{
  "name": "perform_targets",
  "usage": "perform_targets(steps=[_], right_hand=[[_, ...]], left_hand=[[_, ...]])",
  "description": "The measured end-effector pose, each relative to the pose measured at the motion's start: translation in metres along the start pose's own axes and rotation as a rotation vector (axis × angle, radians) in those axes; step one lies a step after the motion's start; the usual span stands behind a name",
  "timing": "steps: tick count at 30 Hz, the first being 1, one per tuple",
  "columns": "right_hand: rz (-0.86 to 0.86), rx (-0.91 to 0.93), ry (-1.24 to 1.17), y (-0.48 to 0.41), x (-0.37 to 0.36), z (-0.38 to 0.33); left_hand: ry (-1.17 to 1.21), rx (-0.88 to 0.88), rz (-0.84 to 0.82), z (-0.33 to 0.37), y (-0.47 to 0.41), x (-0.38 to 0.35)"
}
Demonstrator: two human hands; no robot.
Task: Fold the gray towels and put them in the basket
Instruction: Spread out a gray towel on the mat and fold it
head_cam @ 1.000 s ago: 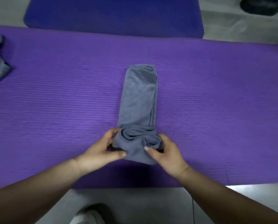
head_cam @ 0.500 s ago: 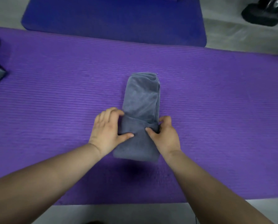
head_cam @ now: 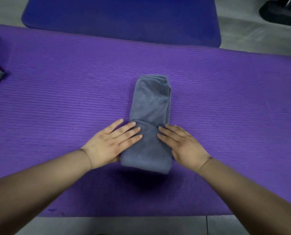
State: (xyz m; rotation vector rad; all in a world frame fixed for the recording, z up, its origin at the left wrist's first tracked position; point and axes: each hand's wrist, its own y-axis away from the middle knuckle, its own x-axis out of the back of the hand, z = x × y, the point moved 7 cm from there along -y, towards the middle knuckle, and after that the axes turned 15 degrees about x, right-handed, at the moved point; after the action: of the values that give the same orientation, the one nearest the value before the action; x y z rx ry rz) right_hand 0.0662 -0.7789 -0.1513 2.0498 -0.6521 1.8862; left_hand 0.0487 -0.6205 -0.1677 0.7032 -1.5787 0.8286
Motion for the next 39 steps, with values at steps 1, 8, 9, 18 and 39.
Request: perform_targets(steps=[1, 8, 9, 18, 39], right_hand=[[-0.073, 0.025, -0.009, 0.008, -0.005, 0.002], [-0.249, -0.088, -0.180, 0.007, -0.028, 0.004], [-0.201, -0.132, -0.225, 0.007, -0.029, 0.003], [-0.050, -0.424, -0.770, 0.019, -0.017, -0.012], [0.184, -0.729, -0.984, -0.017, 0.033, 0.038]], left_hand=[[0.002, -0.003, -0.008, -0.002, -0.004, -0.001], [0.174, 0.037, -0.150, -0.014, -0.023, -0.004], [0.221, 0.061, -0.180, -0.016, -0.025, -0.004], [0.422, 0.166, -0.293, -0.010, -0.006, 0.023], [0.827, 0.716, -0.407, 0.003, 0.045, 0.013]])
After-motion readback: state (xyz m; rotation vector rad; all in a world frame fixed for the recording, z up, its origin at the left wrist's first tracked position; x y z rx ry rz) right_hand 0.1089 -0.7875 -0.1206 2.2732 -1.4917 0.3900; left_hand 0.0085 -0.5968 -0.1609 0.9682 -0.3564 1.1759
